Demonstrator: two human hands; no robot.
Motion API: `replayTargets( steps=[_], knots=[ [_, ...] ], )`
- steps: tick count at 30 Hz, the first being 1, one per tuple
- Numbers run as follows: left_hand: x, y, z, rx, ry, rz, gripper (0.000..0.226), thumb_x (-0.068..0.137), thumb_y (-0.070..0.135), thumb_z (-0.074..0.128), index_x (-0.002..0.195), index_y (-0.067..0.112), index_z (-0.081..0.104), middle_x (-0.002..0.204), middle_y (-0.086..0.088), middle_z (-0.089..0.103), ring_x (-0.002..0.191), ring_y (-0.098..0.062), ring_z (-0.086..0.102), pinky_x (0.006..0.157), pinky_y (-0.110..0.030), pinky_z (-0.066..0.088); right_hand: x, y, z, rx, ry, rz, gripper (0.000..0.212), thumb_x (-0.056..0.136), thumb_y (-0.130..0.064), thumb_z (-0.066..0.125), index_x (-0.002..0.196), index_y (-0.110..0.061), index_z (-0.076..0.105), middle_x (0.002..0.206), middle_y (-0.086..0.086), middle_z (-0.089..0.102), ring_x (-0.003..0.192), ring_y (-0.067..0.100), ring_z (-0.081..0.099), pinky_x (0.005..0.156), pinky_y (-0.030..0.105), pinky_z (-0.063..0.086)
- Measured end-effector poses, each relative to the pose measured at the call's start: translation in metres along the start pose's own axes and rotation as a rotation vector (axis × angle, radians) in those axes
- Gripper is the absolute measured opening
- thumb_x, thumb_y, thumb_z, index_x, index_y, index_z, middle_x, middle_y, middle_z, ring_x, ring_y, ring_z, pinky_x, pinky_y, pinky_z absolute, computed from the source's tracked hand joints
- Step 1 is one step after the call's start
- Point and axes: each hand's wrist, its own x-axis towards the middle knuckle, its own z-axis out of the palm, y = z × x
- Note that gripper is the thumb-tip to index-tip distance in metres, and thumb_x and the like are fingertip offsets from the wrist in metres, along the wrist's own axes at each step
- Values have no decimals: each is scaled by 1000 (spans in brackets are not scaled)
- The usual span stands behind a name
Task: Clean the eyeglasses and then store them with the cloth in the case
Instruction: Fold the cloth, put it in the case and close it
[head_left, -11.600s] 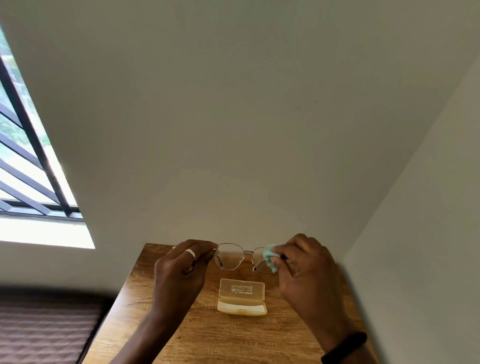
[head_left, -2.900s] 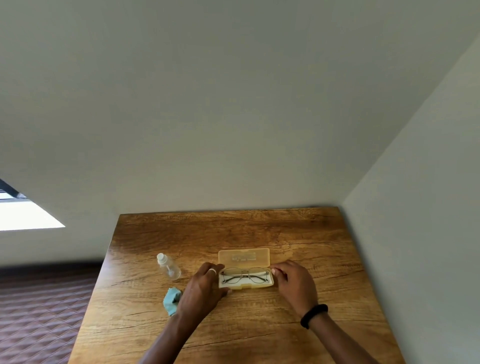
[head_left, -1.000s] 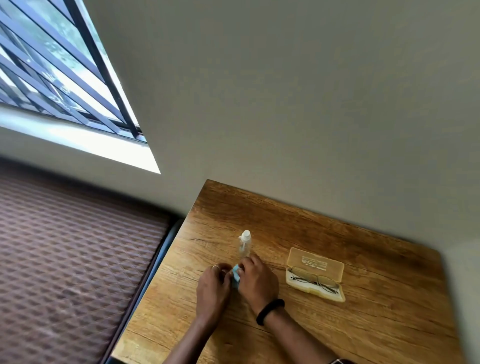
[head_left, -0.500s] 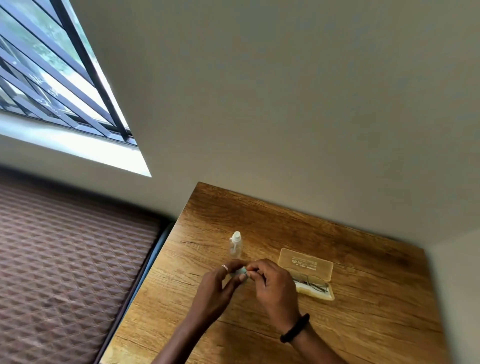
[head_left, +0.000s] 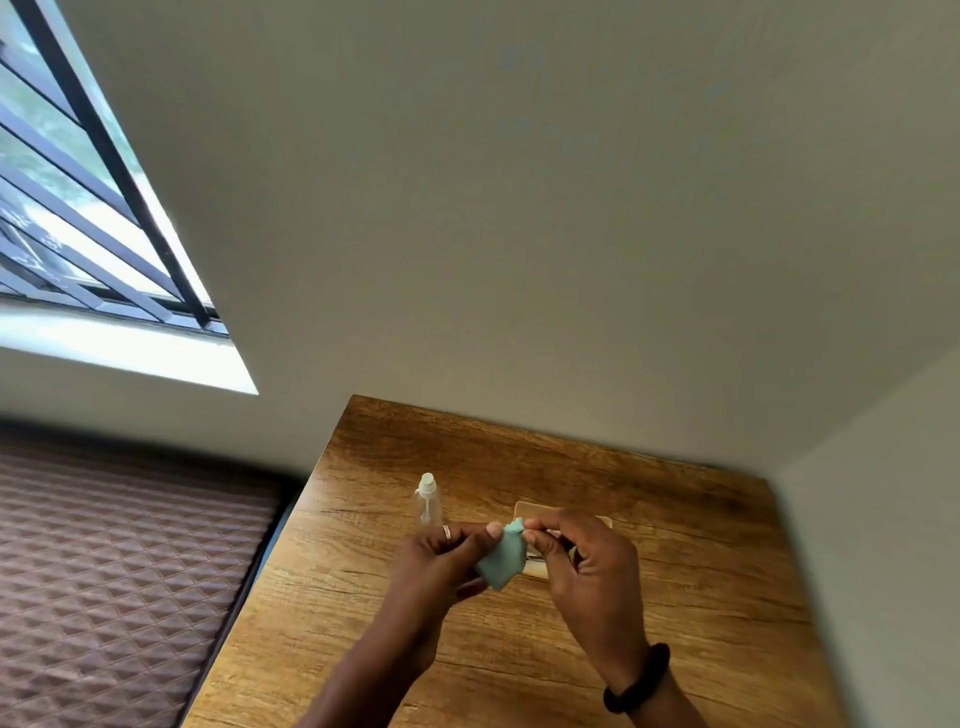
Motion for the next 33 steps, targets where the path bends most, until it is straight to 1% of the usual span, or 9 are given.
replayTargets(
  steps=[4,8,11,15,19,23,25,28,33],
  knots=[
    [-8,7,8,-28,-29,-64,28,79,32,76,94,8,77,96,-10,76,90,-20,71,81,-38,53,-9,-4,-15,1,26,-42,16,82,-7,76,91,-20,74,91,-16,71,87,1,66,69,14,51],
    [-15,14,12,126,-160,-46,21,86,36,69,86,16,76,97,-9,77,91,-19,72,84,-36,53,-14,-4,-28,34,-27,-62,12,85,-11,71,90,-21,74,91,-16,70,88,6,67,72,22,54],
    [-18,17,16,259,-202,-12,31,89,43,67,91,13,74,98,-10,77,100,-25,72,93,-45,54,-18,-5,-34,6,-79,-89,13,85,-11,70,91,-22,74,90,-15,70,88,4,66,72,21,54],
    [-20,15,20,360,-178,96,23,88,38,71,86,16,76,90,-9,77,92,-26,71,89,-49,55,-21,-9,-39,-2,-71,-122,17,83,-5,74,90,-21,74,88,-14,70,85,1,65,70,21,54],
    [-23,12,20,255,-100,47,21,89,30,70,81,12,74,93,-14,76,98,-34,71,89,-50,56,-25,-11,-41,26,-4,-119,14,83,-6,73,87,-19,72,87,-14,69,82,5,66,65,26,55],
    [-24,11,12,73,-24,-59,17,91,25,67,91,9,72,96,-14,77,90,-29,74,82,-41,57,-26,-18,-45,88,50,-69,7,87,-15,67,88,-21,67,90,-15,67,84,9,65,66,19,49],
    [-24,8,6,-22,-5,-107,24,92,22,65,102,1,68,96,-15,77,84,-28,74,85,-46,57,-25,-21,-49,180,57,-20,3,88,-23,62,88,-23,65,97,-11,69,92,15,66,70,27,52],
    [-23,3,4,-122,6,-182,27,93,20,63,109,-2,65,90,-14,75,72,-25,74,73,-39,59,-23,-25,-57,287,46,33,7,88,-27,60,89,-22,65,98,-6,71,95,20,67,73,38,55],
    [-25,-4,7,-202,-18,-261,30,91,18,66,112,-3,64,82,-12,75,64,-19,72,61,-34,58,-16,-36,-69,378,32,45,7,89,-26,60,90,-22,65,93,-3,72,90,21,69,71,27,57]
  ],
)
